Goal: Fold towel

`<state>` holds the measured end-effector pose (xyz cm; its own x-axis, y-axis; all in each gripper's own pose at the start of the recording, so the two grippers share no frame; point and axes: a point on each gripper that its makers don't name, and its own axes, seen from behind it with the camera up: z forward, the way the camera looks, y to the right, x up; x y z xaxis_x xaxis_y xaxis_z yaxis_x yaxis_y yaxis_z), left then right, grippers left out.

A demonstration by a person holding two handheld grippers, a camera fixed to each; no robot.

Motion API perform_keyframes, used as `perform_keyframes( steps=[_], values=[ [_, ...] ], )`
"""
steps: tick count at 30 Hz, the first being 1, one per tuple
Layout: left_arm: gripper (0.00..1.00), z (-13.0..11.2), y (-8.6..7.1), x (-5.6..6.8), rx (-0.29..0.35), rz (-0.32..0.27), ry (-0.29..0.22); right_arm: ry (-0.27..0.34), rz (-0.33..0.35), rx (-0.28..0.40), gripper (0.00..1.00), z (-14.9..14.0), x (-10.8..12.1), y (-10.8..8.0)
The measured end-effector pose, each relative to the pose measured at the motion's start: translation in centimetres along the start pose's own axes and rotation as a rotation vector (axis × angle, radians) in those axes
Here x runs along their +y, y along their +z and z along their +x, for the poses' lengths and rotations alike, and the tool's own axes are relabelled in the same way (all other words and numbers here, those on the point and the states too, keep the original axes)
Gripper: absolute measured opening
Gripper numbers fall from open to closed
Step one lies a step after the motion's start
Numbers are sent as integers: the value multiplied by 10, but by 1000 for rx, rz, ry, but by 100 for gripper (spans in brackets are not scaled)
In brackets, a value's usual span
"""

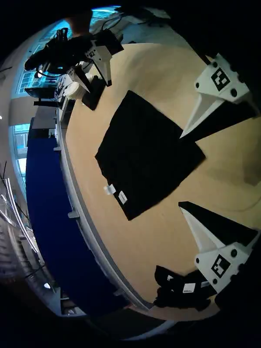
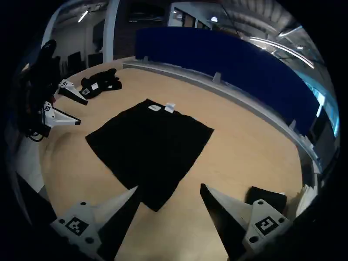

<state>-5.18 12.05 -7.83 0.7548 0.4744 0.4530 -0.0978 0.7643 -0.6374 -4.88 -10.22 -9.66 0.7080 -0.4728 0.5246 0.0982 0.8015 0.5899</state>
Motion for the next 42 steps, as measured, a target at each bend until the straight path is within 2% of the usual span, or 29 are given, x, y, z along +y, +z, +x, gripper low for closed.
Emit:
perform_keyframes(
  steps=[8,14,27,30,36,38,42],
  values=[
    [97,-25,16,13,-56,-33,18,-14,14,-43,100,-23,-6,12],
    [97,-39,25,22,-87,-51,4,0,27,-70,100,-38,-10,23],
    [97,-57,40,30,-144,-69,19,-6,41,-126,100,-62,-19,38],
    [97,-57,41,31,-148,-72,5,-10,45,-130,100,-64,-22,39],
    [91,-59,41,31,-182,-74,-71,8,63,-139,94,-68,-27,38],
    [86,-59,42,29,-188,-62,-82,22,71,-140,90,-68,-29,38],
    [82,-59,42,30,-195,-51,-84,49,73,-144,87,-69,-28,38]
  ],
)
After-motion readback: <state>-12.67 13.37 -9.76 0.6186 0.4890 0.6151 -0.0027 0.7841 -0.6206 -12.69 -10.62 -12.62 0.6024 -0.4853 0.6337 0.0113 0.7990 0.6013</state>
